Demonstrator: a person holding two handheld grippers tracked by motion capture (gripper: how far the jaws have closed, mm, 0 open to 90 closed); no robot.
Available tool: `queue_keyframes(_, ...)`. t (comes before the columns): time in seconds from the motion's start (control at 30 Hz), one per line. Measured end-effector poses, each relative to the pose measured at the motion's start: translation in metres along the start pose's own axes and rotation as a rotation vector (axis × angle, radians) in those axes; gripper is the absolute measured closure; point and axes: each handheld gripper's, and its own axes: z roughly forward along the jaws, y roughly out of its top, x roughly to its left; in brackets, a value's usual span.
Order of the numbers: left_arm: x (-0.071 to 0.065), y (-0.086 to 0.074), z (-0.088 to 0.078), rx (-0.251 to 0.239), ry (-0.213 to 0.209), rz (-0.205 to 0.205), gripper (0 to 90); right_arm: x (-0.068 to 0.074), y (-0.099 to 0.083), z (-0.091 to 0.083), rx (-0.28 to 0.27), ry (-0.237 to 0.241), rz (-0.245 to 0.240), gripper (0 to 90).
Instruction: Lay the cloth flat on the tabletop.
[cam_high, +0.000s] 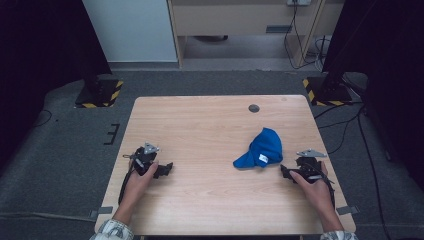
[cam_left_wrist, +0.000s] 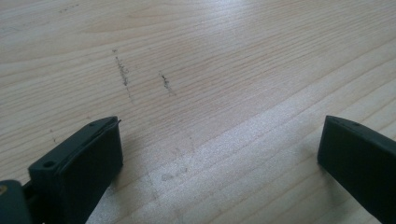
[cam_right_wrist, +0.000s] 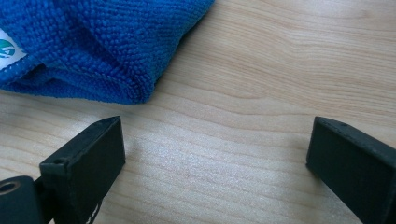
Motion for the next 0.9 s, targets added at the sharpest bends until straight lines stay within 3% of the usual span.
queue_keyframes(0.5,0.0,0.0,0.0,0.0,0.0,0.0,0.0,-0.001,0.001,0.001,0.005,0.011,-0.006,3.7)
queue_keyframes(0.67,0.0,0.0,0.0,0.0,0.0,0.0,0.0,-0.005,0.004,-0.004,-0.031,0.022,0.006,9.4)
queue_keyframes(0.77,0.0,0.0,0.0,0.0,0.0,0.0,0.0,-0.005,0.008,-0.013,-0.076,0.023,0.002,17.3)
queue_keyframes(0.9,0.0,0.0,0.0,0.0,-0.001,0.001,0.0,-0.003,0.011,-0.017,-0.088,0.034,-0.002,24.6)
